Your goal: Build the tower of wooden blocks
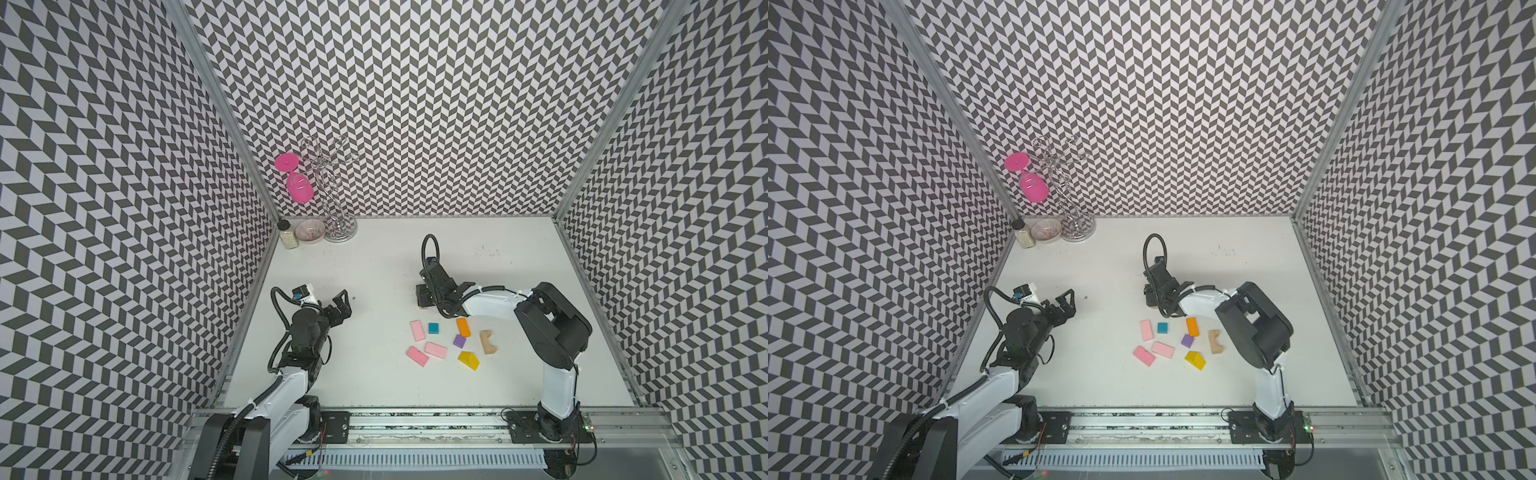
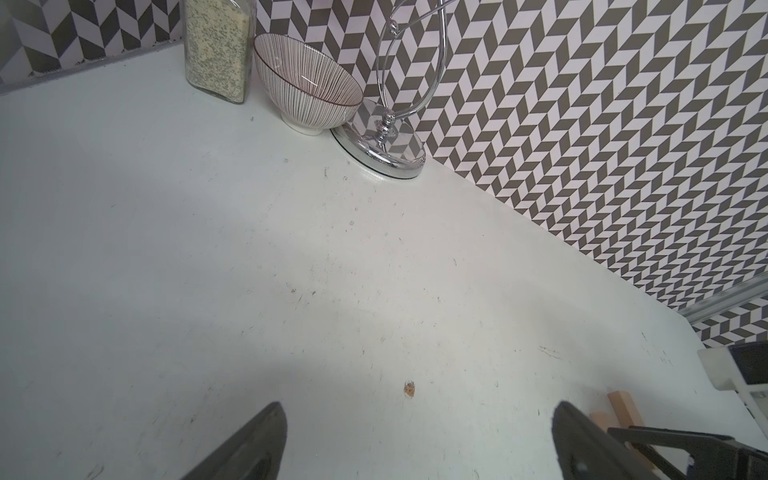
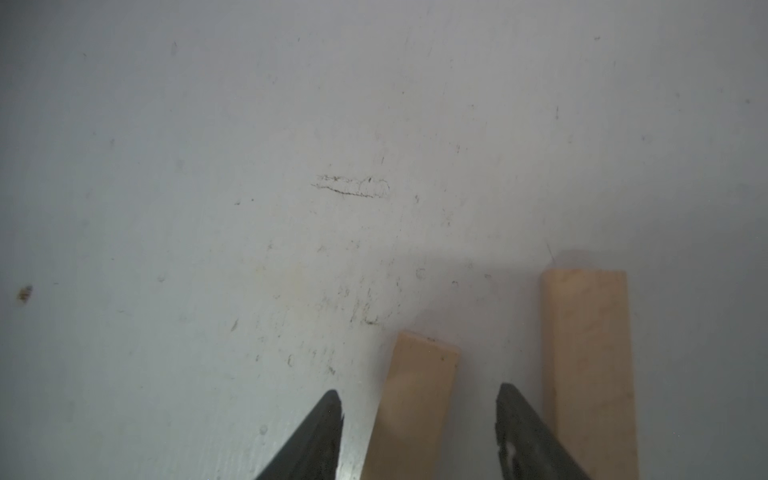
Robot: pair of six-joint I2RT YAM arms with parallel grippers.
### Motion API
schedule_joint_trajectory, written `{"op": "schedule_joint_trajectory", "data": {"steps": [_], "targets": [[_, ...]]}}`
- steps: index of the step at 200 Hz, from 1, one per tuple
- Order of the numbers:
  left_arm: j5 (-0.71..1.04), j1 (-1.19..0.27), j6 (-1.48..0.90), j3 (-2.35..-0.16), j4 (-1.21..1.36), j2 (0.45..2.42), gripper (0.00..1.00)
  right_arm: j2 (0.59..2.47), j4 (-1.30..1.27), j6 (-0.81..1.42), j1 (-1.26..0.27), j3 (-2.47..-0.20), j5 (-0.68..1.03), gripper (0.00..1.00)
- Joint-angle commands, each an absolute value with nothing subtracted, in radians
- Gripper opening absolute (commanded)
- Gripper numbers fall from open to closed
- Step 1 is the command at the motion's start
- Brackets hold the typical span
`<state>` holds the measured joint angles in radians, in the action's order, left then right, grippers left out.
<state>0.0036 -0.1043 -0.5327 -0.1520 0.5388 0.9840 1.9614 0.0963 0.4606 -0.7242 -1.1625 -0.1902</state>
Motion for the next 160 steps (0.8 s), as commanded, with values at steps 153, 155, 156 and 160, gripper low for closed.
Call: {"op": "schedule_joint_trajectory", "data": {"steps": [153,155,156,160], "targets": [[-0.025,-0.107,-0.535,-0.178,0.565,0.992,1.0,2.202,0.226,0.503,-0.68,-1.498,-0.299,0.18],[-0.025,-0.107,-0.534,-0.178,0.566,0.992,1.0,2.203,0.226,0.503,-0.678,-1.5,-0.299,0.18],[-0.025,-0.107,-0.534,-0.178,0.565,0.992,1.0,2.203,0.227,0.503,-0.678,-1.502,-0.299,0.18],[-0.026,-0.107,-0.534,-0.179,0.565,0.994,1.0,2.206,0.228,0.504,-0.678,-1.506,-0.299,0.18]]}}
